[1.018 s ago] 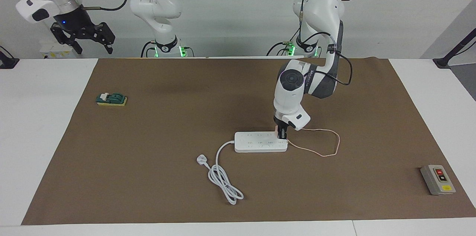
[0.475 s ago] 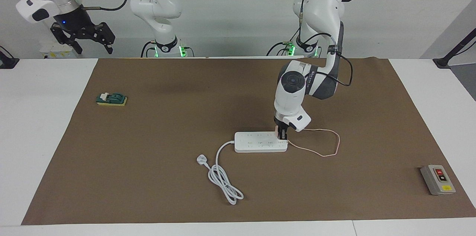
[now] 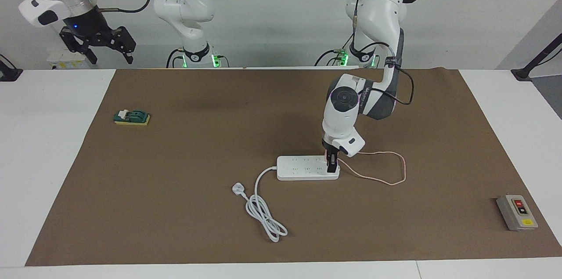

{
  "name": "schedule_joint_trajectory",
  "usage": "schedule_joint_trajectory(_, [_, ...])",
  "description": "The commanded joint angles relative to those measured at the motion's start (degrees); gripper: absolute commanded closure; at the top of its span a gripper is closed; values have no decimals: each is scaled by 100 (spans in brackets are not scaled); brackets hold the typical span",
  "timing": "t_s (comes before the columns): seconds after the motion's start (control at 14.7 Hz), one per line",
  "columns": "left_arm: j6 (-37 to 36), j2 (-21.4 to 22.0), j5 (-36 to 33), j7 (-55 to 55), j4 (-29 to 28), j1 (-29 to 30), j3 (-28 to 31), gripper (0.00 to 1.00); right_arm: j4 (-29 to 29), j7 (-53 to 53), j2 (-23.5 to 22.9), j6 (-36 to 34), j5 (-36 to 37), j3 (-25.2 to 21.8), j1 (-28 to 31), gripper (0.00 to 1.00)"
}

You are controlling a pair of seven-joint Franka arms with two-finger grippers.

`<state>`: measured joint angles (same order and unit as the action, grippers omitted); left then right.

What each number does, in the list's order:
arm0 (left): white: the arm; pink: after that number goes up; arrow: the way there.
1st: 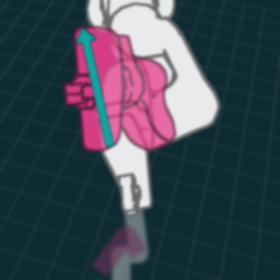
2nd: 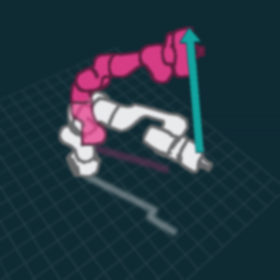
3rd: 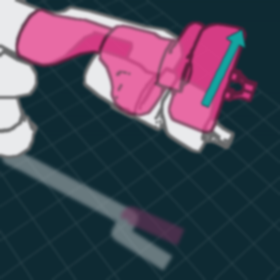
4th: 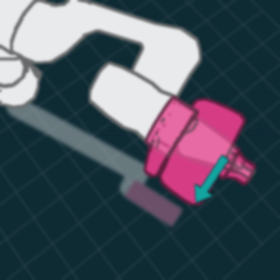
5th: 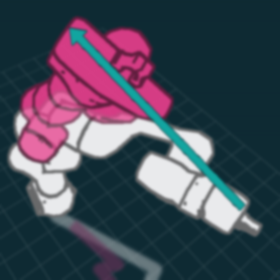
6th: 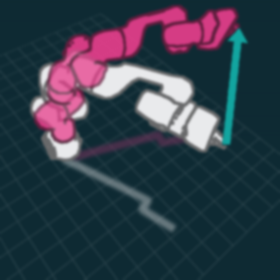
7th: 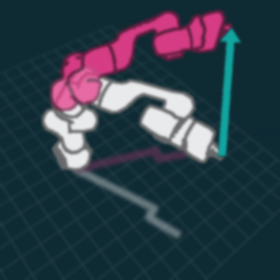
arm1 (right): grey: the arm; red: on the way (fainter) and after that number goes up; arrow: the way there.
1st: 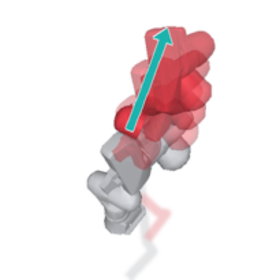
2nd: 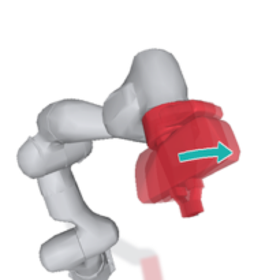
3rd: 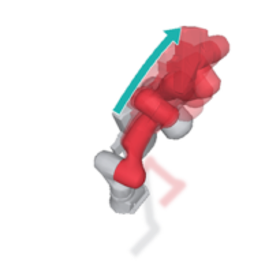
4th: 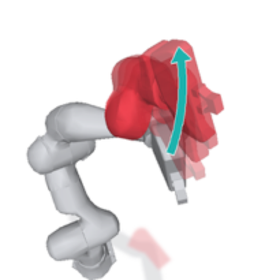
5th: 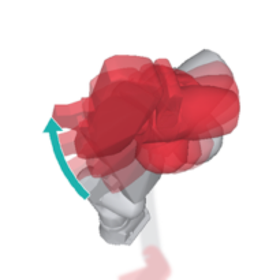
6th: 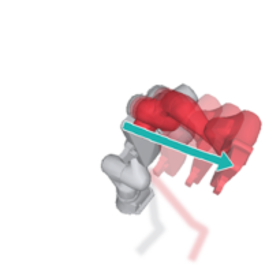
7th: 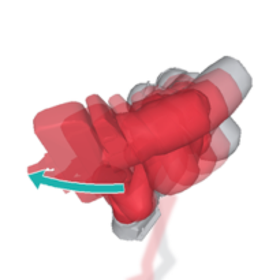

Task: Plug charger into power strip

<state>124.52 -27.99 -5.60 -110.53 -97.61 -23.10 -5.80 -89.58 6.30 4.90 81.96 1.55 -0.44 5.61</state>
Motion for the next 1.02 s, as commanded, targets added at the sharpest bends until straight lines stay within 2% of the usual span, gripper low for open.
schedule_joint_trajectory(0.0, [345, -259, 94, 75, -223, -46, 53, 0, -7, 108, 38, -22, 74, 61, 98, 0])
schedule_joint_trajectory(0.95, [634, -251, 85, 31, -355, -54, 61, 0, 2, 117, 38, -22, 74, 61, 98, 0])
